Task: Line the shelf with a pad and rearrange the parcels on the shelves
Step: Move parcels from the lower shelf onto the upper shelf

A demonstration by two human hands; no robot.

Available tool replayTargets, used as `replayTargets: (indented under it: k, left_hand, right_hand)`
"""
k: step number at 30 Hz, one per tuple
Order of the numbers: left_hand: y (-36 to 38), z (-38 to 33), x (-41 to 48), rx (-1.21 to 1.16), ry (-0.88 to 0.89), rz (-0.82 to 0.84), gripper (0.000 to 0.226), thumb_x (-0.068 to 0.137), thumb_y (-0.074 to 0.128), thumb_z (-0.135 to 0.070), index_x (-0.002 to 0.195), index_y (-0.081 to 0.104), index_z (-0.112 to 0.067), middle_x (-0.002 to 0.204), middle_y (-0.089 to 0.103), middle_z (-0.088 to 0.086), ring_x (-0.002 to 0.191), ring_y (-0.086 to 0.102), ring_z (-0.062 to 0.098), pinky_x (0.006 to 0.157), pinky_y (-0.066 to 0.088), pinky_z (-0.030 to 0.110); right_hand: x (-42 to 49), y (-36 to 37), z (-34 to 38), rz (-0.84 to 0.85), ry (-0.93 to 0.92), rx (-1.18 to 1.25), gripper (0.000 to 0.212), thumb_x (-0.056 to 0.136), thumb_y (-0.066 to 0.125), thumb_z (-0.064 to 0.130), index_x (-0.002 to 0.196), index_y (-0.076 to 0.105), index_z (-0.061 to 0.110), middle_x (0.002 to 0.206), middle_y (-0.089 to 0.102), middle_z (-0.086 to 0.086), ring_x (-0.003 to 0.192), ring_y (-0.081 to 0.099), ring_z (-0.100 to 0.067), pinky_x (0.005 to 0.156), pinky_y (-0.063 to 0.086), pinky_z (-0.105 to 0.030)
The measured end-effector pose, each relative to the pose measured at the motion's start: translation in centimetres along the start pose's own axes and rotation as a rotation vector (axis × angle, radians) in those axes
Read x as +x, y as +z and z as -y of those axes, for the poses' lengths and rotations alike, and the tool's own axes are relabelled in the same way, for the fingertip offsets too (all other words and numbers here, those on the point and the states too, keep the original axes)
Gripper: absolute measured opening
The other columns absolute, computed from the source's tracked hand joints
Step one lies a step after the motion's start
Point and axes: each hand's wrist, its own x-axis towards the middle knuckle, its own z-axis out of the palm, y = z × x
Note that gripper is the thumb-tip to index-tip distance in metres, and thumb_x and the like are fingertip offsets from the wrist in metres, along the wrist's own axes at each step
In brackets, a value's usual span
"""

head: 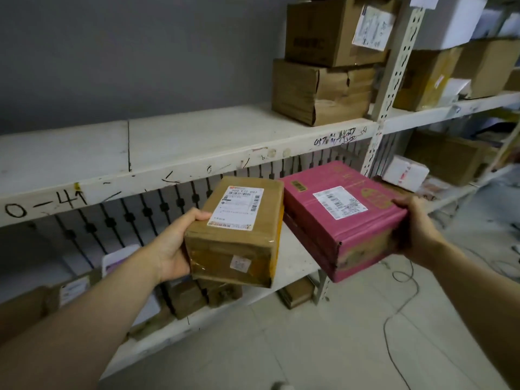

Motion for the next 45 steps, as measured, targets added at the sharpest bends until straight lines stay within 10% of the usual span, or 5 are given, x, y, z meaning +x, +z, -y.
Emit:
replayTargets:
  k: [8,14,21,31,45]
  left_hand:
    - [-2.3,3.4,3.9,-0.093,-0.094,-0.166,0.043,0.083,0.068,-0.041,0.123,0.066,-0.024,0.112,0.074,0.018,0.109,0.067,0.039,0.097,0.050,0.055]
    - [-4.1,4.9,7.3,-0.217,-0.097,-0.300,0.037,0.089,0.062,-0.037,0.124,0.064,-0.027,0.110,0.076,0.014,0.106,0.068,0.039,0.088,0.055,0.055]
    - [-3.6,4.7,12.9,-0.315,-0.118,-0.444,0.030,0.089,0.062,-0.039,0.114,0.067,-0.024,0.103,0.077,0.015,0.104,0.066,0.039,0.086,0.053,0.053]
    - [-4.3,5.0,19.3,-0.455,-0.091,-0.556,0.026,0.091,0.060,-0.038,0.111,0.070,-0.024,0.103,0.078,0.011,0.105,0.066,0.035,0.087,0.052,0.052]
    - [-5.5,5.4,23.4,-0.478,-0.070,-0.497,0.040,0.090,0.058,-0.040,0.127,0.067,-0.026,0.121,0.072,0.008,0.115,0.065,0.034,0.090,0.052,0.053]
  right_hand:
    - [5.7,5.1,-5.7,0.027,0.181,-0.112,0.032,0.090,0.055,0.050,0.089,0.059,0.018,0.054,0.062,0.000,0.061,0.063,-0.022,0.065,0.055,-0.038]
    - [12.3,8.7,-10.2,0.075,0.312,-0.168,0.055,0.073,0.073,0.052,0.110,0.067,0.013,0.103,0.076,-0.017,0.091,0.075,-0.038,0.079,0.059,-0.062]
    - [19.3,12.6,-14.9,0.108,0.462,-0.270,0.045,0.083,0.066,0.054,0.106,0.064,0.015,0.100,0.073,-0.016,0.086,0.071,-0.035,0.059,0.059,-0.045]
    - [27.2,17.3,-21.7,0.130,0.533,-0.394,0.069,0.076,0.066,0.064,0.131,0.056,0.024,0.116,0.066,-0.012,0.100,0.064,-0.033,0.073,0.057,-0.046]
    - [32.0,22.3,-28.1,0.152,0.430,-0.497,0.036,0.099,0.060,0.017,0.135,0.062,0.010,0.123,0.068,-0.019,0.104,0.067,-0.036,0.094,0.057,-0.047]
